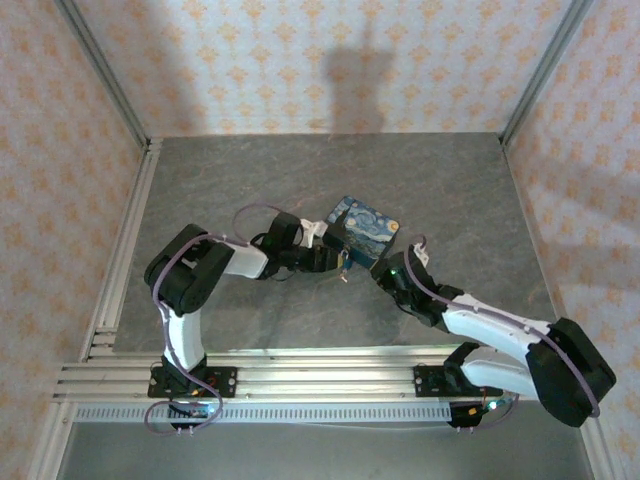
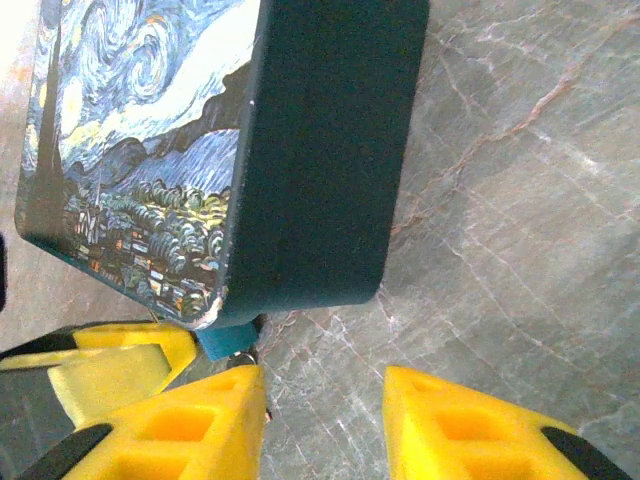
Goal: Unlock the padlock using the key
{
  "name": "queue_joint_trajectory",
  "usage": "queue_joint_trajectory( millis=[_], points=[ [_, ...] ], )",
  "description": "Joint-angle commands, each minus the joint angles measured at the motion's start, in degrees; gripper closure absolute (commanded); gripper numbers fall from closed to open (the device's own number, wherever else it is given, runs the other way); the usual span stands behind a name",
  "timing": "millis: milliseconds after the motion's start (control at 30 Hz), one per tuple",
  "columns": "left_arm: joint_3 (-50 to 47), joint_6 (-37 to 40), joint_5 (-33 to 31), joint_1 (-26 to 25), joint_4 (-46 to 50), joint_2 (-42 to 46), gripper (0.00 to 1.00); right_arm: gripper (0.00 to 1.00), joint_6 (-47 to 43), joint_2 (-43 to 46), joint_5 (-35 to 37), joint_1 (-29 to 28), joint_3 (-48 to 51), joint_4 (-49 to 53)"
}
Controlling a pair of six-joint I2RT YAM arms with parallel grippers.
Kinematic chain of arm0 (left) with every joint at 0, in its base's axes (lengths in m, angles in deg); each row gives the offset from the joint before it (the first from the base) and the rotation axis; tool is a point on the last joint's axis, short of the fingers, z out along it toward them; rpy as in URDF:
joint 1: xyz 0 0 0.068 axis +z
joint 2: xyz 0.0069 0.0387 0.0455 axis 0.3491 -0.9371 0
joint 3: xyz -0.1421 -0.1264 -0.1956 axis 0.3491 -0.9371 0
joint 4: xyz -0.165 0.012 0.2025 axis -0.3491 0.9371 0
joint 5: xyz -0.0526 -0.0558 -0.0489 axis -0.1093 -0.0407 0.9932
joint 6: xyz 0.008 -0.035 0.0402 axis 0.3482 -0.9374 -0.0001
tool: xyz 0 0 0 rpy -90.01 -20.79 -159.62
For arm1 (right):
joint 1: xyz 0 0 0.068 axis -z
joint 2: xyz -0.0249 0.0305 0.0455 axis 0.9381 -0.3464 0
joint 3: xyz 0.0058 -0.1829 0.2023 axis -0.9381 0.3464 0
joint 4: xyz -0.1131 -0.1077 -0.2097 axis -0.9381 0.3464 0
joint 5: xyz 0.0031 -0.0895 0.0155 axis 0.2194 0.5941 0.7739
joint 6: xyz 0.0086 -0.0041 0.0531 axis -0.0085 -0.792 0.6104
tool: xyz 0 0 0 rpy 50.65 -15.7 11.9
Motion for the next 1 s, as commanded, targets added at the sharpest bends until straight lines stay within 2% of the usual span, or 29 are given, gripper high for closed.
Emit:
queue_joint_trajectory(
  millis=[0,267,600,833,967],
  points=[
    [-4.03,0.72,-4.65,-0.71,-7.2,2.55,0.61,0.63,0.34,1.06,2.82,0.27,-0.87,5.1],
    [-8.01,-0.53,-11.3,-5.27,-16.1,2.7,0.61,0.63,0.17,1.18,2.49,0.29,-1.36,4.43],
    [-7.26,-2.19,-18.09,-8.85,-17.11,0.46,0.63,0.63,-1.06,1.76,2.39,0.47,-1.34,4.44],
    [-7.83,-3.11,-25.49,-9.66,-15.91,0.72,0.63,0.63,-1.68,3.16,1.53,1.04,-0.99,4.36],
    [-6.12,-2.22,-24.83,-9.97,-13.83,0.04,0.63,0.63,-1.86,4.04,1.31,1.26,-0.45,4.34]
  ],
)
